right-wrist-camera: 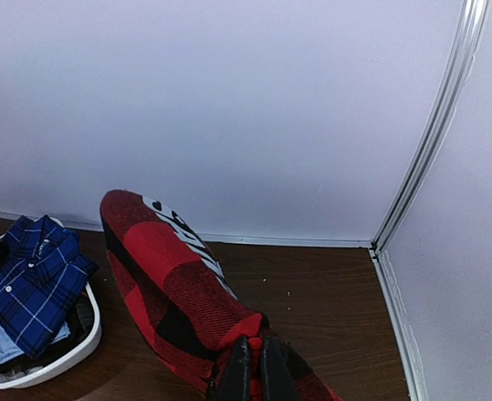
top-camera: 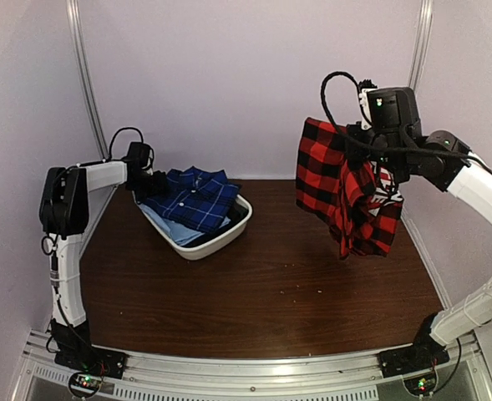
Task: Fold and stack the long sleeve shirts
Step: Move the bin to the corner of the board.
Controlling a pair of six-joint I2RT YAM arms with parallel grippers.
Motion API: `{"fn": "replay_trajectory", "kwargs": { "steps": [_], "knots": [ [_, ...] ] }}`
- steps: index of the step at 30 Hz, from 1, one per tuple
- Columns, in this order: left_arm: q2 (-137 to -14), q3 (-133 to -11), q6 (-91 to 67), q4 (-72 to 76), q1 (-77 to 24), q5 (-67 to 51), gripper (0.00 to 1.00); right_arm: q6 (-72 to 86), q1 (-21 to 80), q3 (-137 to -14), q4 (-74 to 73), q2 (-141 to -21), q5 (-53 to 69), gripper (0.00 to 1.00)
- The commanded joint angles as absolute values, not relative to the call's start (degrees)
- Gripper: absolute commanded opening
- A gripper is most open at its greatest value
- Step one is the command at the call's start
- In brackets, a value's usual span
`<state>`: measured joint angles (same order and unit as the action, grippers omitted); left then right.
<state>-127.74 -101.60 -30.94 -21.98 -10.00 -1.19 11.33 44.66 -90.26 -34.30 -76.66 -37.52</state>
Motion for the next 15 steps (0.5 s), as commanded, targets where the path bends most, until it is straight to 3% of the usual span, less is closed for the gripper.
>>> {"fn": "replay_trajectory", "kwargs": {
  "steps": [1, 9, 15],
  "knots": [
    [-129.23, -102.67, -28.8, -27.54, -2.02, 6.01, 0.74, 13.62, 44.86, -89.59, -34.05, -74.31, -38.69, 0.0],
    [-120.61, -93.72, -31.37, -24.66, 7.9, 8.11, 0.74, 14.48, 45.08, -88.2, -34.55, -74.35, -37.01, 0.0],
    [-114.95, -90.99, -28.9, -23.27, 7.29, 4.96, 0.79, 14.48, 45.04, -87.84, -33.94, -75.17, -35.52, 0.0]
  ]
}}
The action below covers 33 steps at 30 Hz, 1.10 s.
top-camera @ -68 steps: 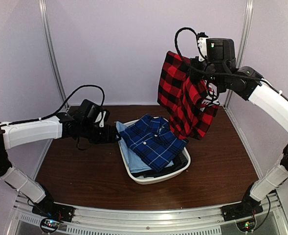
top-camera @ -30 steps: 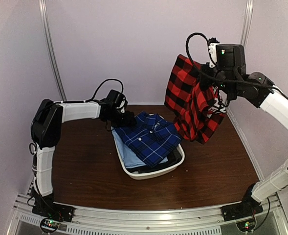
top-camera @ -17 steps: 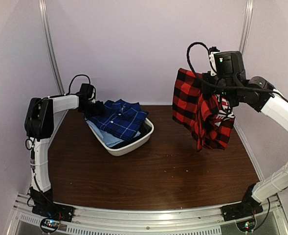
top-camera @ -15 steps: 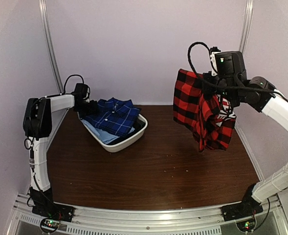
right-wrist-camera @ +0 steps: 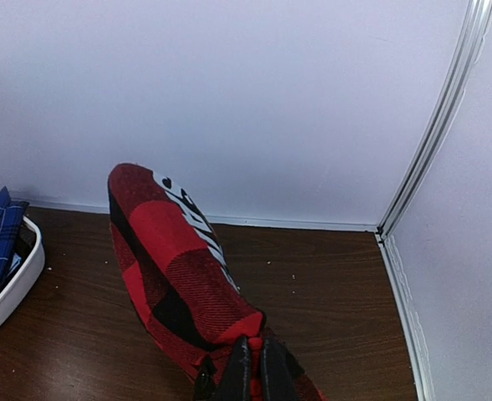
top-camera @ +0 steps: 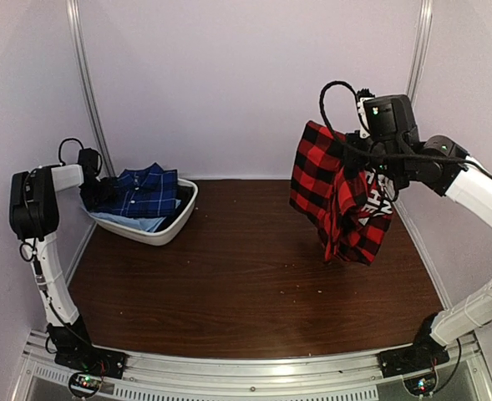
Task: Fold and stack the long sleeve shirts
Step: Move the bin to the corner of the board.
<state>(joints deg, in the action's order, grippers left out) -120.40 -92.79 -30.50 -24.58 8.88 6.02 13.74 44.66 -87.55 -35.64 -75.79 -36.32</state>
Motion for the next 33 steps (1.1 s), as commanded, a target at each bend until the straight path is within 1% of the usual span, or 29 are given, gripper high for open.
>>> {"fn": "replay_trajectory", "kwargs": {
  "steps": [1, 4, 8, 12, 15, 18, 20, 23, 25, 33],
  "knots": [
    [-113.78, -90.77, -28.34, -23.0, 6.65, 4.82, 0.8, 14.5, 45.07, -87.88, -33.87, -75.37, -35.25, 0.0],
    [-109.44, -90.15, -26.41, -22.96, 3.45, 4.75, 0.85, 14.59, 45.03, -87.87, -33.74, -75.73, -34.68, 0.0],
    [-102.83, -85.9, -26.04, -23.56, -3.74, 5.72, 0.85, 14.59, 45.07, -87.52, -33.42, -76.01, -34.39, 0.0],
    [-95.53, -77.27, -29.14, -24.56, -12.47, 5.87, 0.85, 14.37, 45.0, -87.03, -33.14, -76.56, -33.88, 0.0],
    [-90.01, -68.22, -32.72, -24.52, -19.23, 5.97, 0.85, 14.01, 45.04, -86.81, -32.83, -77.17, -33.22, 0.0],
    [-86.3, -61.46, -36.39, -24.52, -25.78, 5.8, 0.85, 13.66, 45.05, -86.53, -32.43, -77.96, -32.39, 0.0],
    [-85.06, -57.76, -39.0, -24.33, -28.4, 5.43, 0.85, 13.62, 45.0, -86.3, -32.04, -78.49, -31.59, 0.0],
    [-85.55, -53.22, -41.1, -22.38, -29.35, 5.73, 0.85, 13.91, 45.05, -85.53, -31.33, -78.97, -30.59, 0.0],
    [-87.2, -53.02, -41.46, -21.8, -29.36, 7.13, 0.85, 14.26, 45.07, -85.03, -30.92, -79.14, -30.0, 0.0],
    [-99.4, -61.89, -36.79, -18.98, -24.75, 10.76, 0.83, 14.61, 45.07, -83.46, -31.26, -78.11, -29.23, 0.0]
  ]
}}
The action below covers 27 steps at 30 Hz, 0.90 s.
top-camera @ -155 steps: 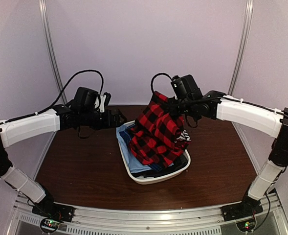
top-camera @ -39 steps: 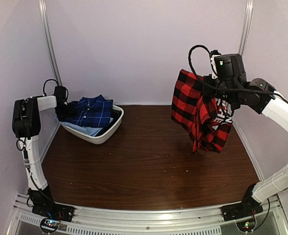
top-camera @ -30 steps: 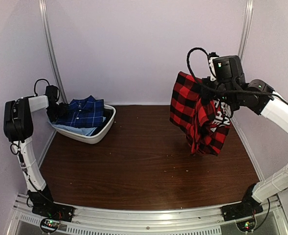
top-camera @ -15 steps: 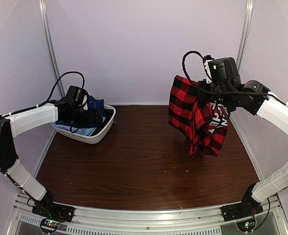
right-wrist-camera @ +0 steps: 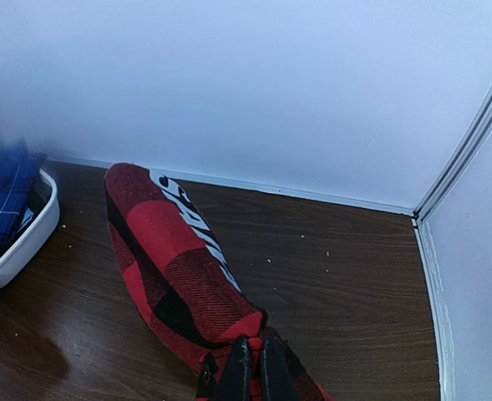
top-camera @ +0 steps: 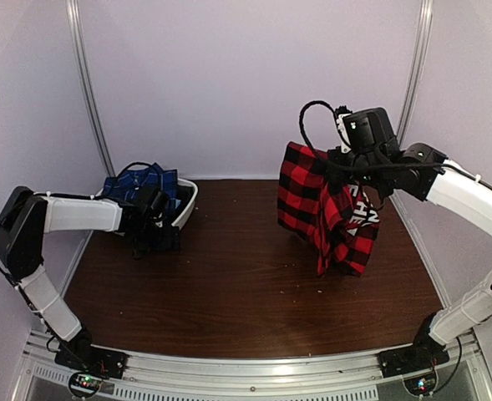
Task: Fold and stack the long sleeve shirts
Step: Move the bin to the corner of the board.
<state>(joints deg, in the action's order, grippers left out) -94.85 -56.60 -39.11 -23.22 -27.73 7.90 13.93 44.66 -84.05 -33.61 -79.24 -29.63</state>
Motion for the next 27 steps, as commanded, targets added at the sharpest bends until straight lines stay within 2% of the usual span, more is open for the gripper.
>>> {"fn": "replay_trajectory", "kwargs": {
  "steps": [1, 7, 14, 24, 27],
  "knots": [
    [-100.73, -63.21, -36.07, -18.65, -24.07, 11.16, 0.83, 14.42, 45.07, -83.18, -31.35, -77.93, -29.01, 0.0],
    [-108.88, -72.91, -32.1, -17.57, -17.19, 8.71, 0.83, 13.57, 45.09, -81.55, -31.19, -77.84, -24.23, 0.0],
    [-109.8, -75.71, -28.91, -17.88, -16.61, 4.71, 0.85, 11.03, 47.49, -83.55, -29.81, -80.15, -14.28, 0.0],
    [-96.6, -67.3, -28.99, -15.55, -19.75, -2.78, 0.87, 9.25, 53.54, -100.3, -29.95, -85.19, -0.85, 0.0],
    [-92.83, -67.0, -29.31, -15.94, -19.86, -3.76, 0.87, 10.45, 53.04, -103.88, -29.69, -86.84, -0.17, 0.0]
  ]
}}
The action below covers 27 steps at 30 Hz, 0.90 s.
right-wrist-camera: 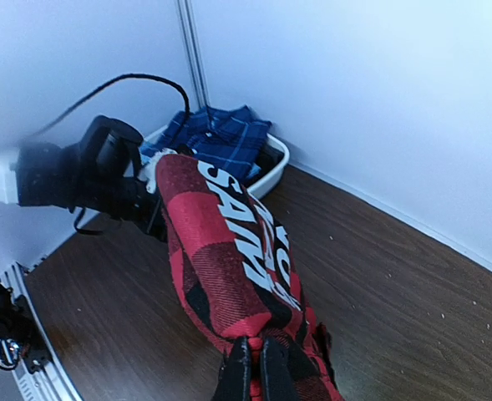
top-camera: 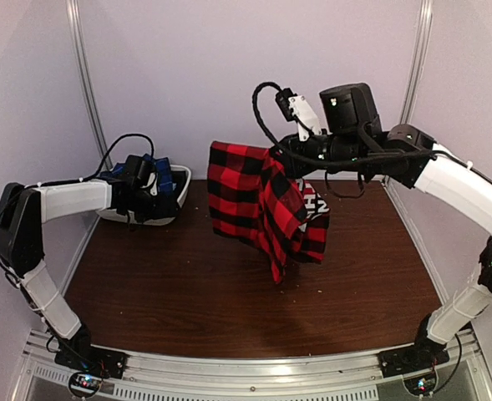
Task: Fold and stack the long sleeve shirts
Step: Move the bin to the corner of the board, then place the crumpled shirt at the center of the board.
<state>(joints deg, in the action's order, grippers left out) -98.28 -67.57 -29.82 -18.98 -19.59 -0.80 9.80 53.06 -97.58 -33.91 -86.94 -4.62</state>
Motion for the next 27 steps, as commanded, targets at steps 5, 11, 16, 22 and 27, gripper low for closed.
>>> {"fn": "replay_trajectory", "kwargs": {
  "steps": [5, 11, 16, 22, 27],
  "knots": [
    [-90.84, -68.42, -29.37, -17.34, -19.95, -5.09, 0.88, 17.66, 43.62, -99.3, -27.33, -89.54, 10.39, 0.0],
    [-91.41, -68.4, -29.18, -17.65, -20.18, -7.33, 0.89, 25.53, 29.1, -78.7, -17.67, -91.82, 19.36, 0.32],
    [-91.46, -66.95, -29.18, -17.64, -21.03, -8.42, 0.9, 23.0, 27.87, -71.43, -18.99, -91.87, 13.9, 0.74],
    [-89.87, -62.49, -30.64, -17.66, -23.23, -9.56, 0.9, 18.11, 33.92, -68.03, -19.98, -87.38, 4.84, 0.9],
    [-86.8, -56.05, -34.39, -16.86, -26.71, -10.65, 0.9, 12.56, 44.88, -69.46, -21.65, -89.64, -1.39, 0.91]
  ]
}}
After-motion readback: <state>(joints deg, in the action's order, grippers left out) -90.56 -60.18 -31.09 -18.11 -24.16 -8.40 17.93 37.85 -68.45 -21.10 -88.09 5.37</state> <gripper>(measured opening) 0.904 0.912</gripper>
